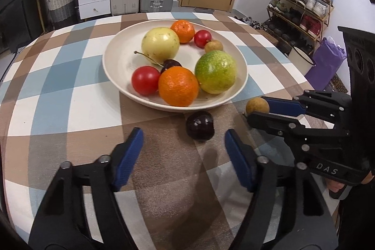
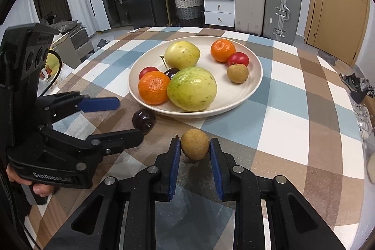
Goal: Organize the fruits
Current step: 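Grasp the dark cherry with the left tool while the right tool grasps the small brown fruit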
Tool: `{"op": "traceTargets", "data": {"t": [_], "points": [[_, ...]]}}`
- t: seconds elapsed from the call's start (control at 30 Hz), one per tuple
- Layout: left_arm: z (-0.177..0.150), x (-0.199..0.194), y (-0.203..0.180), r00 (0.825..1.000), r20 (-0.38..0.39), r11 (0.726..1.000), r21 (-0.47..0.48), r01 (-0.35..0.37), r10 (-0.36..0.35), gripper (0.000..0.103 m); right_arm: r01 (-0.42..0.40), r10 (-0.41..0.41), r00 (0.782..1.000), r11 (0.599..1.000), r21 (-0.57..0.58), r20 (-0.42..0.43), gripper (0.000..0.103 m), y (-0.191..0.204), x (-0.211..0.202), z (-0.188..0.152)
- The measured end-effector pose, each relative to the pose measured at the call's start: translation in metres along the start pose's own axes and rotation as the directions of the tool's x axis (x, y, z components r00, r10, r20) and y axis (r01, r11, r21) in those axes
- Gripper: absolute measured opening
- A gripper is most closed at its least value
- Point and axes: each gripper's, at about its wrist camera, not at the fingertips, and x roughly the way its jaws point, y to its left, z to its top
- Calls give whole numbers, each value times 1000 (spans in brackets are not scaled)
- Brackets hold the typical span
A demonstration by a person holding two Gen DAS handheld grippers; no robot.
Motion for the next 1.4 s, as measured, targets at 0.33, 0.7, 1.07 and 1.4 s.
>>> {"op": "traceTargets", "data": {"t": [0.33, 0.7, 1.07, 1.4], "points": [[2, 5, 2, 997, -3, 996, -40, 76, -76, 31, 0, 0, 1000, 1000, 2, -1, 26, -1, 0, 0], [1, 1, -2, 995, 12, 995, -28, 96, -96, 23, -1, 1, 1000, 1000, -2, -4, 26, 1, 0, 0], [1, -20, 4, 990, 84, 993, -32, 113, -110, 23, -17, 17, 1000, 1000, -2, 16, 26, 1, -5, 1], [5, -42, 9, 984, 153, 994, -35, 101, -94, 23, -49, 50, 998, 999, -7, 47, 26, 4, -15, 3]]}}
